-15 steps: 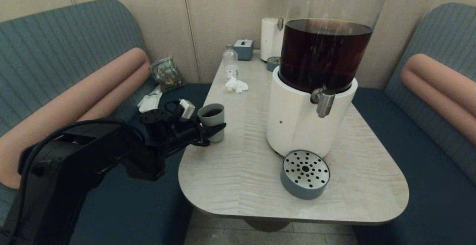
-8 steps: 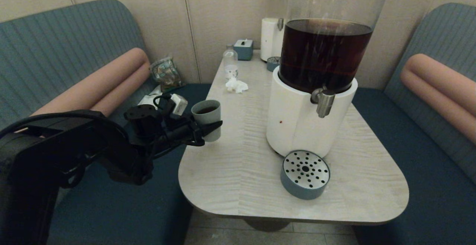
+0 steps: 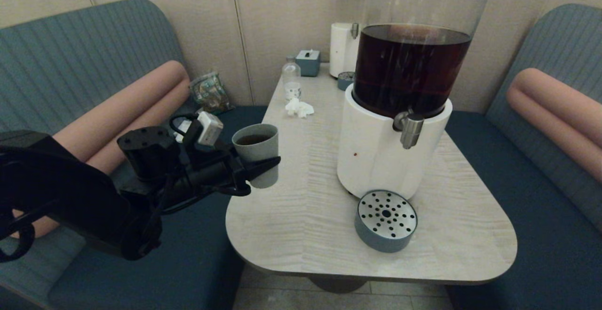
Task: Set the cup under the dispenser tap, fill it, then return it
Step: Place it under the water dispenser
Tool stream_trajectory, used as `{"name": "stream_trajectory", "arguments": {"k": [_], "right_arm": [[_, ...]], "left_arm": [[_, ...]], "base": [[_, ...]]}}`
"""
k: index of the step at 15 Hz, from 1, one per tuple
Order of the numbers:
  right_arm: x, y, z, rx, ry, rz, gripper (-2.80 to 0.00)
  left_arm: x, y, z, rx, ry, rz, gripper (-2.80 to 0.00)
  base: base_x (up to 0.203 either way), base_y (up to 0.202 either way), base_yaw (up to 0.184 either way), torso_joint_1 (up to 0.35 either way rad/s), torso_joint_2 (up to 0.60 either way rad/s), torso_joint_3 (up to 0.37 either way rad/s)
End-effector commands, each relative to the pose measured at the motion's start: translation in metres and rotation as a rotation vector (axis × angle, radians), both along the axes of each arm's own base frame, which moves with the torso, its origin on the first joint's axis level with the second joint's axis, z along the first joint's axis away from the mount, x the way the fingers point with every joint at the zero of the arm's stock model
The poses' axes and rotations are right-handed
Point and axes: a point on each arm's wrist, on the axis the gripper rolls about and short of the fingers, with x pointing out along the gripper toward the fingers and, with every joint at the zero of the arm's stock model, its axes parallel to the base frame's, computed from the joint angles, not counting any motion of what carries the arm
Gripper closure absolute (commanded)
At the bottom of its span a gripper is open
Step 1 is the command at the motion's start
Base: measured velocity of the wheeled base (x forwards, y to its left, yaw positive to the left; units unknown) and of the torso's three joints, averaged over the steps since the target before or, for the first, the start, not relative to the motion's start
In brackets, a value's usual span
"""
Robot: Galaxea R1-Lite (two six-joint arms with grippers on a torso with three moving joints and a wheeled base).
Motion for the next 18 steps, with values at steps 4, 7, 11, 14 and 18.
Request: {"name": "stream_trajectory", "arguments": {"k": [4,7,11,14,18], "right_arm": [[0.000,0.000,0.000,-0.001,-0.002,0.001,0.00],[0.000,0.000,0.000,-0.001,-0.002,0.002,0.00],[0.000,0.000,0.000,-0.001,-0.002,0.002,0.00],[0.000,0.000,0.000,-0.001,-0.002,0.002,0.00],[0.000,0.000,0.000,-0.001,-0.002,0.002,0.00]], "left_arm": [[-0.028,-0.054,0.018,-0.026,-0.039,-0.174,0.00],[-0.020,-0.077,0.011,-0.033,-0.036,-0.220,0.00],[-0.004,-0.109,-0.004,-0.046,-0.023,-0.248,0.00],[0.001,-0.137,-0.019,-0.048,-0.009,-0.290,0.00],[0.005,-0.168,-0.039,-0.054,0.014,-0.322,0.00]], "base": [[0.000,0.000,0.000,0.000,0.00,0.000],[0.000,0.000,0.000,0.000,0.00,0.000],[0.000,0.000,0.000,0.000,0.00,0.000],[0.000,0.000,0.000,0.000,0.00,0.000],[0.000,0.000,0.000,0.000,0.00,0.000]]}}
